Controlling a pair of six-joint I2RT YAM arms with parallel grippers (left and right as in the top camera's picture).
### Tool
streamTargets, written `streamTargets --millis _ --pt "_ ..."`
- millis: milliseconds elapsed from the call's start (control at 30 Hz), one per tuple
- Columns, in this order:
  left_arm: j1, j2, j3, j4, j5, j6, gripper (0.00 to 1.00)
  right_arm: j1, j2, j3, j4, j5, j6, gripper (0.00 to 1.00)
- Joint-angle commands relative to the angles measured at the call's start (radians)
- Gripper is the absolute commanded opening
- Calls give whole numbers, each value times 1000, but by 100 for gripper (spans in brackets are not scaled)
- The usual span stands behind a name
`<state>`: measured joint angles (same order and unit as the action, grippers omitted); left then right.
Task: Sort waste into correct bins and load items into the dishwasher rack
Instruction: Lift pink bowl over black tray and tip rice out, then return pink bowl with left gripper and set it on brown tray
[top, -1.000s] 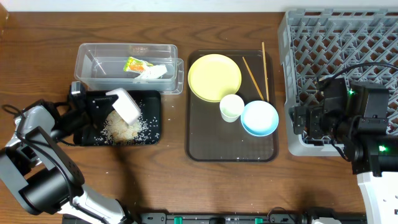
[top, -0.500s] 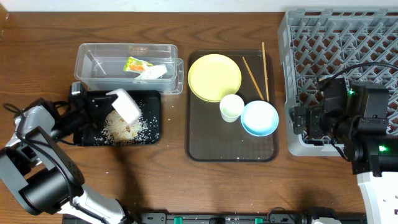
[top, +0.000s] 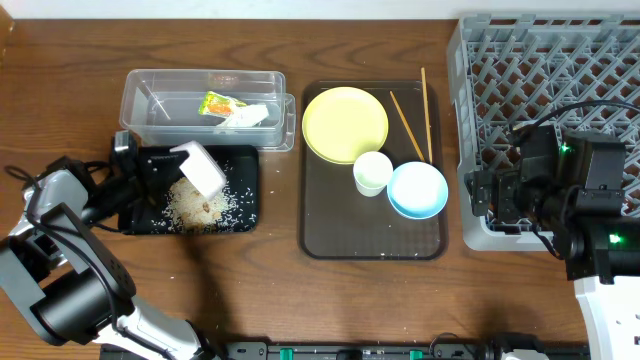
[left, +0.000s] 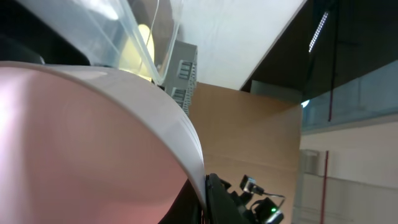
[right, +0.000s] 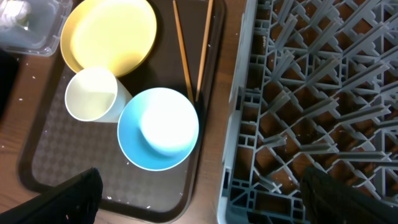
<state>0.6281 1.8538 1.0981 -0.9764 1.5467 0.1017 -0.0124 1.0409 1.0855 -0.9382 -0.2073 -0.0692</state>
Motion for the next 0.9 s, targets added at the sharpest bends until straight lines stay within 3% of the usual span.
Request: streamTargets --millis 0,167,400,533,667,867 --pt "-49 -74 -1 -49 23 64 6 9 5 18 -1 -8 13 99" --pt "-170 -246 34 -55 -117 80 6 9 5 18 0 -8 13 99" --pt "-565 -499 65 19 -811 -37 6 9 5 18 4 -11 29 99" --pt "-803 -501 60 23 -1032 -37 6 9 5 18 2 -11 31 99" --pt "-1008 -451 20 105 -1152 -36 6 9 5 18 3 -11 31 99" --pt "-1219 -306 13 222 -1156 -60 6 9 5 18 2 -11 31 99"
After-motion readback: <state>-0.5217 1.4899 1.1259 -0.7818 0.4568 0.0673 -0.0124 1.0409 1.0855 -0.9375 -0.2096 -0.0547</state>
